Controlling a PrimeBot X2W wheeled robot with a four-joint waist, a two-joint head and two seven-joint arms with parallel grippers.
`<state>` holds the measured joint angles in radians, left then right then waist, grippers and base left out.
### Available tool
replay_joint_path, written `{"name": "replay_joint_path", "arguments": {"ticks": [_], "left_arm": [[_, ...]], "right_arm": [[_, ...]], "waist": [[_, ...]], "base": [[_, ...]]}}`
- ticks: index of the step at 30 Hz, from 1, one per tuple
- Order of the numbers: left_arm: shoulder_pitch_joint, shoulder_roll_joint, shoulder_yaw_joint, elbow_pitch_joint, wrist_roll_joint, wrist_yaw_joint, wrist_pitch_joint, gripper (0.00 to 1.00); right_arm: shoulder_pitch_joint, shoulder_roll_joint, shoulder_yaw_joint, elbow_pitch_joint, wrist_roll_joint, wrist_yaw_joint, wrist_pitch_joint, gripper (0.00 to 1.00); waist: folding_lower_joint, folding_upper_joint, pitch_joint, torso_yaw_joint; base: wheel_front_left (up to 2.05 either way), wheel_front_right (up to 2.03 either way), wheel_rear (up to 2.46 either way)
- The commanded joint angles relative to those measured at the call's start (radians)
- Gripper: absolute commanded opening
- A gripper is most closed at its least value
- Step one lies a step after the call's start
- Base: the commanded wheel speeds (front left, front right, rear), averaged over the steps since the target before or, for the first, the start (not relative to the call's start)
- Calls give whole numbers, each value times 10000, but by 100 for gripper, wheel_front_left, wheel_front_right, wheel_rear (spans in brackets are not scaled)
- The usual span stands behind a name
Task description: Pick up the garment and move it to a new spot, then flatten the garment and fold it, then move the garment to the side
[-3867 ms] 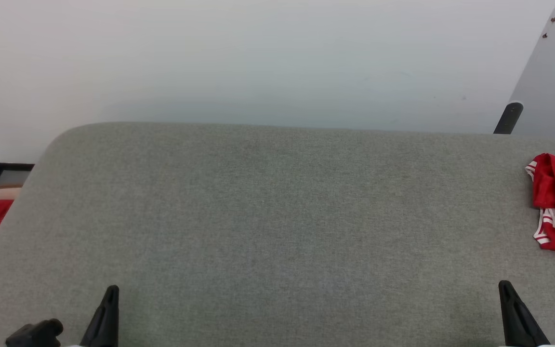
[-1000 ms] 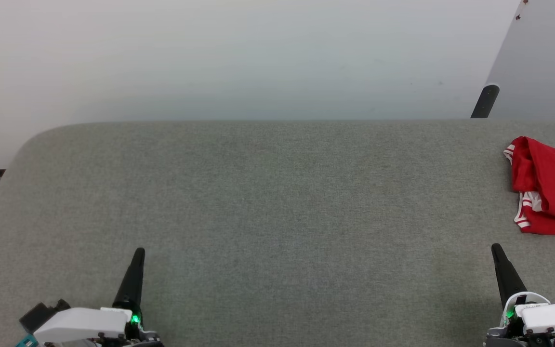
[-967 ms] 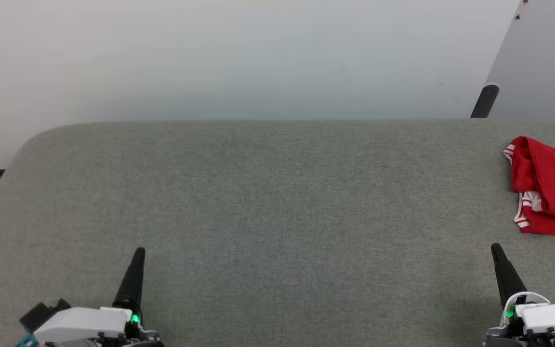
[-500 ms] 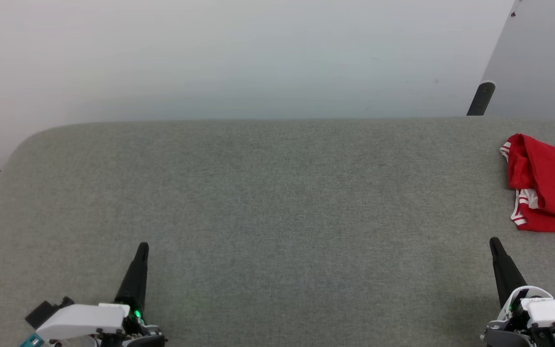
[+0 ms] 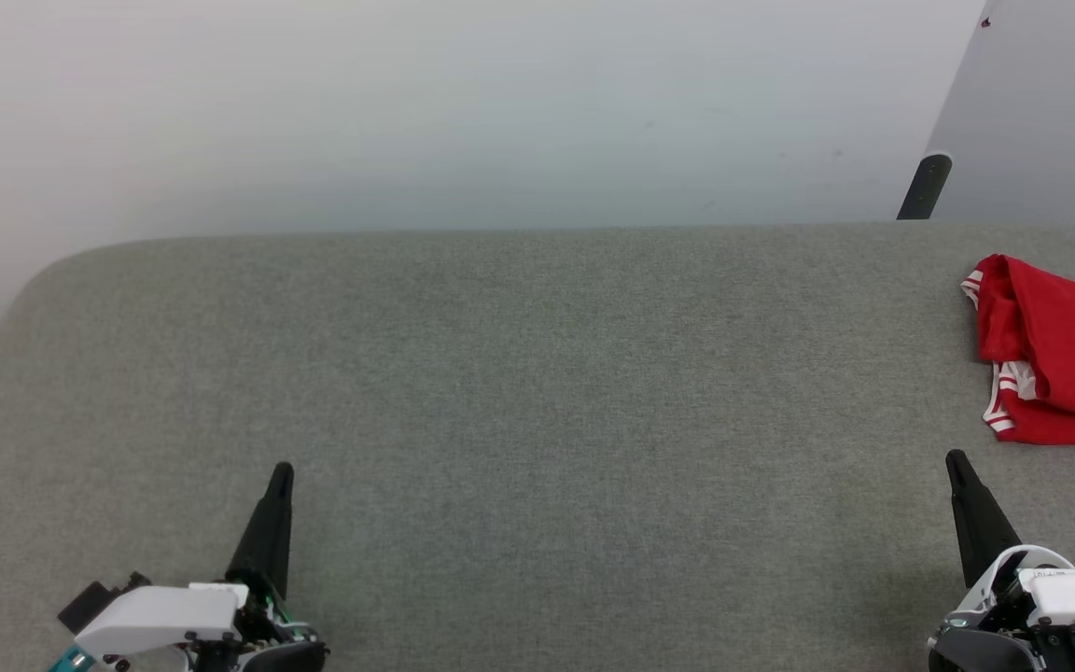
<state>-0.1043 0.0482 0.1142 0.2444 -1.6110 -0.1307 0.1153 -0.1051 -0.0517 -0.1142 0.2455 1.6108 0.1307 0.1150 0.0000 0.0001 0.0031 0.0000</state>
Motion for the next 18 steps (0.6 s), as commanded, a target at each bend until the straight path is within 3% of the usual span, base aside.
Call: {"name": "replay_joint_path", "arguments": {"ticks": [1, 18], "left_arm": [[-96, 6, 29, 13, -20, 0, 26, 0], [-95, 6, 26, 13, -19, 0, 26, 0]], "right_arm": [[-63, 37, -9, 1, 36, 0, 24, 0], [-59, 36, -7, 0, 38, 2, 22, 0]], "waist": [[0, -1, 0, 0], [0, -1, 0, 0]], "base": [[0, 0, 0], [0, 0, 0]]}}
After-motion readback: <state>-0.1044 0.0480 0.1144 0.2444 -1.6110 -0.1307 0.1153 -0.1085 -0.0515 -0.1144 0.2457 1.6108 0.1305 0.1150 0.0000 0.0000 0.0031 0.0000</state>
